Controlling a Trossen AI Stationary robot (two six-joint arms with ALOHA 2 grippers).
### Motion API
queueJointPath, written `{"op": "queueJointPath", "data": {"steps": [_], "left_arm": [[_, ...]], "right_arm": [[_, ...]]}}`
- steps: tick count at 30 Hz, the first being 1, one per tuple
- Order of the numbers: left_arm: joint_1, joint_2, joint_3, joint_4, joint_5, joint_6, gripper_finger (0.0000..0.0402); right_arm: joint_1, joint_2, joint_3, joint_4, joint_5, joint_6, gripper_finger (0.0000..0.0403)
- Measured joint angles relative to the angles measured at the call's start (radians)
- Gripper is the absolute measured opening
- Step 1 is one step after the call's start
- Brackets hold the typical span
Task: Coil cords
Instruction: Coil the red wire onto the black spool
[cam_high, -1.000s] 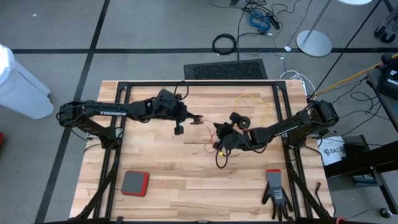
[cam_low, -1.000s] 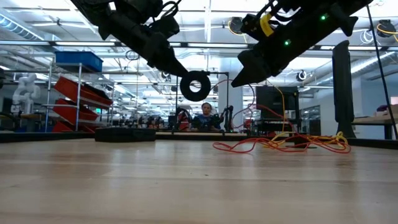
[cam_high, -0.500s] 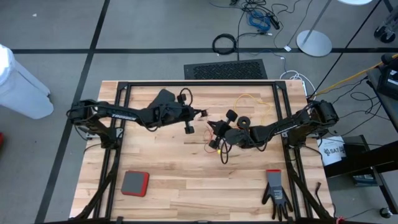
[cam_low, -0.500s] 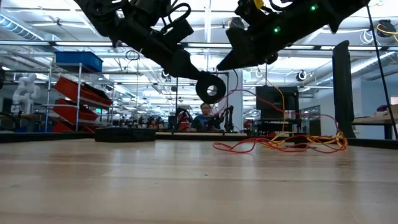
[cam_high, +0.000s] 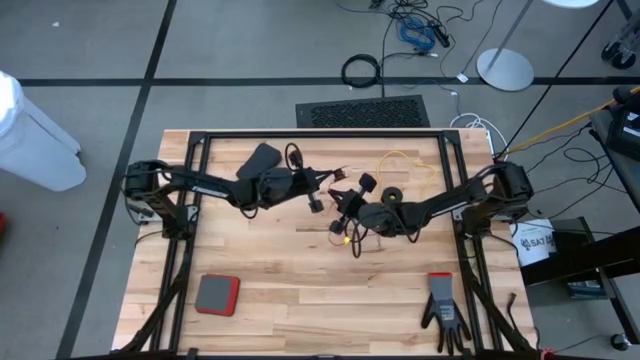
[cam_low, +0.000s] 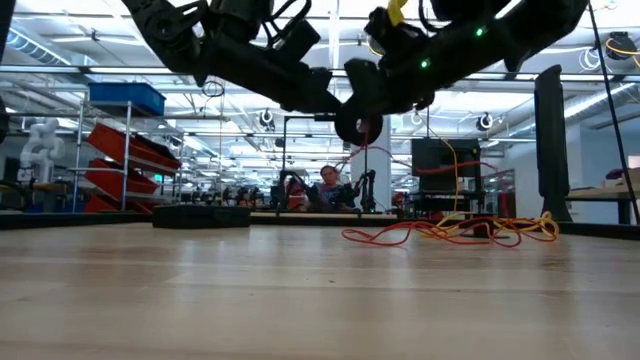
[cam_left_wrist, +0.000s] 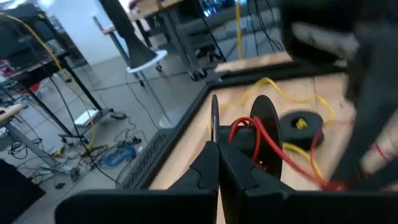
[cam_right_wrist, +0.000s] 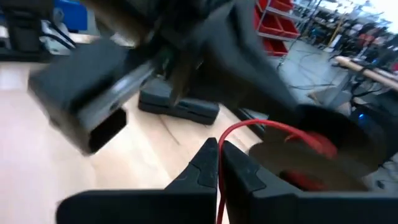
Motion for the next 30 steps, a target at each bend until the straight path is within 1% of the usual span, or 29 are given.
{"op": "queueJointPath", "data": {"steps": [3, 7, 11, 17, 23, 28, 30], "left_arm": [[0.002, 0.0, 0.0, 0.037, -0.004, -0.044, 0.0], [0.013, 0.0, 0.0, 0.064, 0.015, -0.119, 0.0], [0.033, 0.0, 0.0, 0.086, 0.118, -0.235, 0.0], [0.088, 0.0, 0.0, 0.087, 0.272, -0.388, 0.0], [0.14, -0.002, 0.0, 0.093, 0.422, -0.476, 0.0], [0.168, -0.003, 0.0, 0.099, 0.542, -0.521, 0.0], [0.175, -0.006, 0.001, 0.103, 0.565, -0.522, 0.0]], "right_arm": [[0.001, 0.034, 0.0, 0.054, 0.049, -0.045, 0.0], [0.001, 0.061, 0.0, 0.074, 0.125, -0.1, 0.0], [0.001, 0.083, 0.0, 0.075, 0.191, -0.161, 0.0], [0.013, 0.1, 0.0, 0.077, 0.258, -0.254, 0.0], [0.013, 0.094, -0.051, 0.123, 0.263, -0.288, 0.0], [0.012, 0.094, -0.116, 0.162, 0.231, -0.231, 0.0013], [0.012, 0.094, -0.142, 0.189, 0.207, -0.207, 0.0022]]}}
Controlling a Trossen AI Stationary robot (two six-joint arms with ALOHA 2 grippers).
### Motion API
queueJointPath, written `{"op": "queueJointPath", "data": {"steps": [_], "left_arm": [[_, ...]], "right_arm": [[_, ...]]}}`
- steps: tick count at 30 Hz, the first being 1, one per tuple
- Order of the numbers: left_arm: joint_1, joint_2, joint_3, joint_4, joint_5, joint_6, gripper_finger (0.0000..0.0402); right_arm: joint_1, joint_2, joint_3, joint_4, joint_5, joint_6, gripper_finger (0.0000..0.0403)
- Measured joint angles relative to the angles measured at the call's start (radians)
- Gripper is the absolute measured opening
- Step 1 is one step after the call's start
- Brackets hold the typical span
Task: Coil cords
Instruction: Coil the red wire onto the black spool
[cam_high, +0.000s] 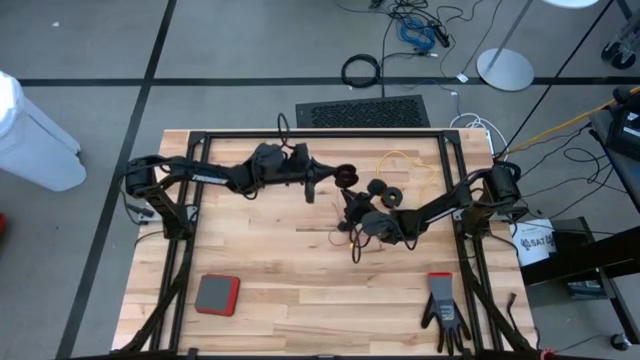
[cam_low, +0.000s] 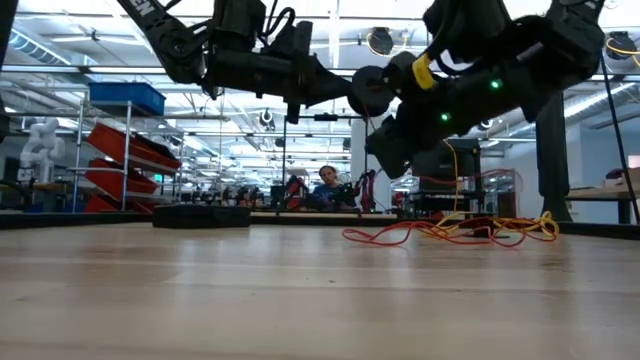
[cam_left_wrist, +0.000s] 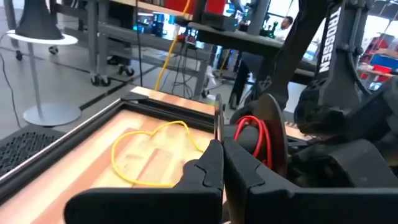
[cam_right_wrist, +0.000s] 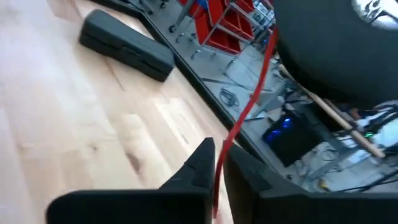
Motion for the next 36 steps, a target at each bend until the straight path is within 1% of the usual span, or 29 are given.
{"op": "queueJointPath", "data": {"steps": [2, 6, 13, 17, 20, 23, 28, 30, 33, 36], "left_arm": [[0.001, 0.0, 0.0, 0.0, 0.018, 0.0, 0.0], [-0.001, 0.0, 0.0, 0.004, 0.062, -0.013, 0.0], [0.014, 0.0, 0.0, -0.005, 0.194, -0.026, 0.0], [0.025, 0.0, 0.0, -0.028, 0.244, -0.025, 0.0], [0.034, 0.0, 0.0, -0.044, 0.284, -0.024, 0.0], [0.039, 0.0, 0.0, -0.054, 0.314, -0.024, 0.0], [0.039, 0.0, 0.0, -0.056, 0.37, 0.003, 0.0], [0.042, 0.0, 0.0, -0.061, 0.407, 0.016, 0.0], [0.052, 0.0, 0.0, -0.065, 0.489, 0.029, 0.0], [0.057, 0.0, 0.0, -0.095, 0.515, 0.03, 0.0]], "right_arm": [[0.0, 0.0, -0.02, 0.028, -0.015, 0.026, 0.0031], [-0.002, 0.0, -0.043, 0.03, -0.017, 0.053, 0.0042], [-0.002, -0.002, -0.053, 0.031, -0.017, 0.055, 0.0043], [0.012, -0.003, -0.059, 0.024, -0.019, 0.055, 0.0043], [0.028, -0.004, -0.059, 0.007, -0.044, 0.05, 0.0043], [0.038, -0.006, -0.059, -0.045, -0.041, 0.06, 0.0043], [0.055, -0.052, -0.059, -0.195, -0.039, 0.128, 0.0043], [0.061, -0.08, -0.059, -0.265, -0.04, 0.163, 0.0043], [0.065, -0.117, -0.059, -0.369, -0.039, 0.218, 0.0043], [0.065, -0.142, -0.059, -0.42, -0.047, 0.245, 0.0043]]}}
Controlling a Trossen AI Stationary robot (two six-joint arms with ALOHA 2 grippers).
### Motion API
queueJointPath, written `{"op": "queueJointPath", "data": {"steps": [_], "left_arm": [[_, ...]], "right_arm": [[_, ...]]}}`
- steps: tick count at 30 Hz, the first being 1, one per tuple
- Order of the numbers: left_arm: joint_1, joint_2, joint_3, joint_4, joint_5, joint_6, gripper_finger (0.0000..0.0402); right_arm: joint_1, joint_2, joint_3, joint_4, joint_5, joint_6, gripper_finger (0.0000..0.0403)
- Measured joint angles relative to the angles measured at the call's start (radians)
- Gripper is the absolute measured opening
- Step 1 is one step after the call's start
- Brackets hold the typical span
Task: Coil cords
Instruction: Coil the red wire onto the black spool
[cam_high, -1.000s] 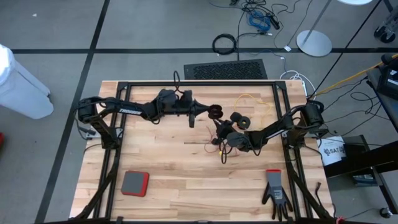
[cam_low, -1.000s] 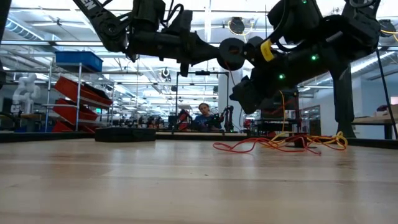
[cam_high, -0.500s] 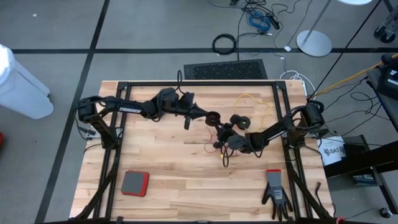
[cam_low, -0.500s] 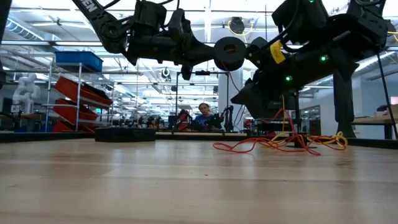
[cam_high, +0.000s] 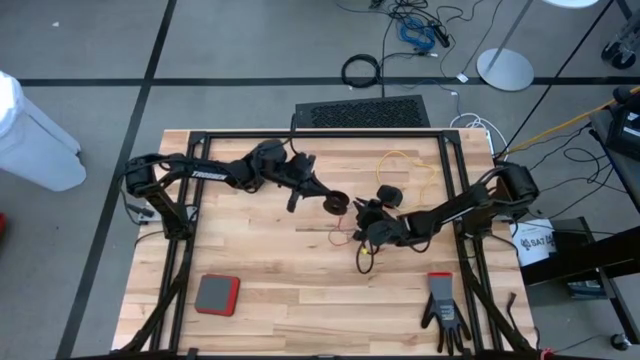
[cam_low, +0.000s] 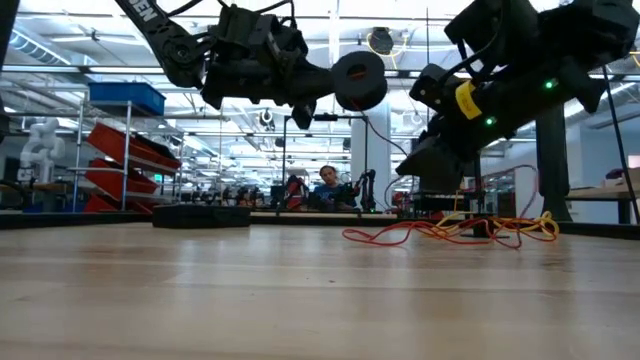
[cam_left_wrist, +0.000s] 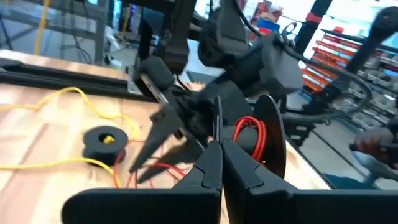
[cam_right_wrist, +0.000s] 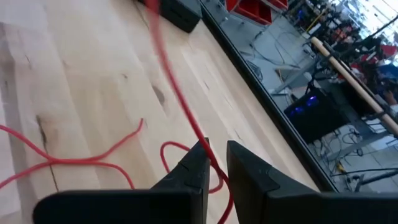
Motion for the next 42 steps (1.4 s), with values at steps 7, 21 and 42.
{"op": "queueJointPath", "data": {"steps": [7, 21, 42], "left_arm": [[0.012, 0.0, 0.0, -0.14, 0.019, 0.116, 0.0], [-0.003, 0.0, 0.0, -0.341, -0.223, 0.408, 0.0], [-0.185, 0.0, 0.038, -0.322, -0.856, 0.717, 0.0]], "right_arm": [[-0.001, -0.039, 0.0, -0.006, -0.071, -0.008, 0.0017], [-0.036, -0.111, 0.0, 0.019, -0.208, 0.052, 0.0001], [-0.07, -0.137, 0.073, 0.046, -0.275, 0.096, 0.0]]}}
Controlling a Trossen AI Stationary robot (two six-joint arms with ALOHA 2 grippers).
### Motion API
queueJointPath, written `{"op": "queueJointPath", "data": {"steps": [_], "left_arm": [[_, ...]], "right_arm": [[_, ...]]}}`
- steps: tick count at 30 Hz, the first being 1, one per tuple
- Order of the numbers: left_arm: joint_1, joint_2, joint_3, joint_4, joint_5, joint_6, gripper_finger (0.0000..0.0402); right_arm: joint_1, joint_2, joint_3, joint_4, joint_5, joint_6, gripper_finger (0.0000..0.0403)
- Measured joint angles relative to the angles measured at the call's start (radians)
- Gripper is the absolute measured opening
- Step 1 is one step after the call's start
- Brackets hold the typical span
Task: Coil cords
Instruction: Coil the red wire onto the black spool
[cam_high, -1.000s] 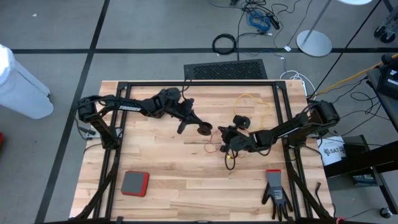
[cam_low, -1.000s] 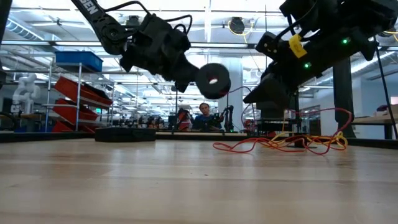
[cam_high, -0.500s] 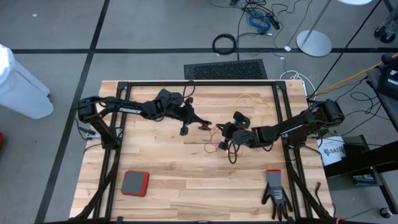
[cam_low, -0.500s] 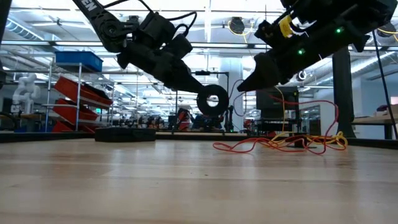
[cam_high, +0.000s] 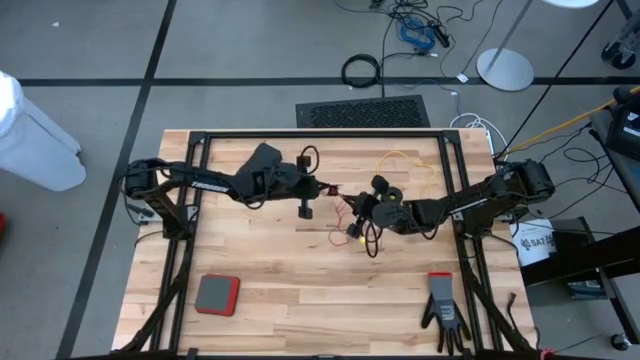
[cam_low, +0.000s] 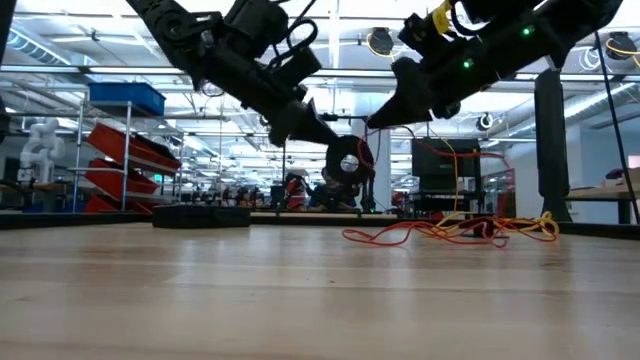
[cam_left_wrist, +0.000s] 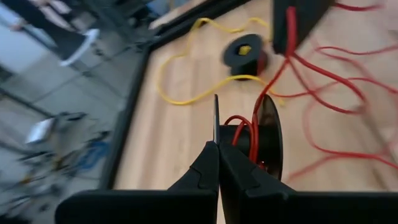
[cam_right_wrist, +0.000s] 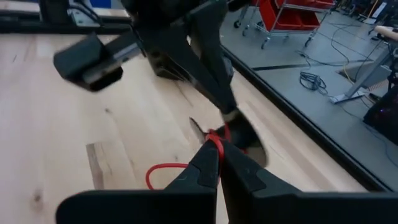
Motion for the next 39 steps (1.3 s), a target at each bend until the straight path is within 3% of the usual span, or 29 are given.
{"op": "queueJointPath", "data": {"steps": [5, 15, 21, 39], "left_arm": [[-0.02, 0.0, 0.021, 0.061, -0.167, 0.0, 0.0], [-0.066, 0.0, 0.023, 0.226, -0.322, -0.011, 0.0], [-0.072, 0.0, 0.023, 0.284, -0.342, -0.049, 0.0], [-0.077, 0.0, 0.022, 0.37, -0.294, -0.17, 0.0]], "right_arm": [[0.0, 0.0, 0.024, 0.019, 0.004, -0.021, 0.0], [-0.004, 0.037, 0.03, 0.224, 0.099, -0.15, 0.0], [-0.005, 0.095, 0.032, 0.381, 0.119, -0.24, 0.0], [-0.032, 0.224, 0.099, 0.451, 0.156, -0.347, 0.0]]}}
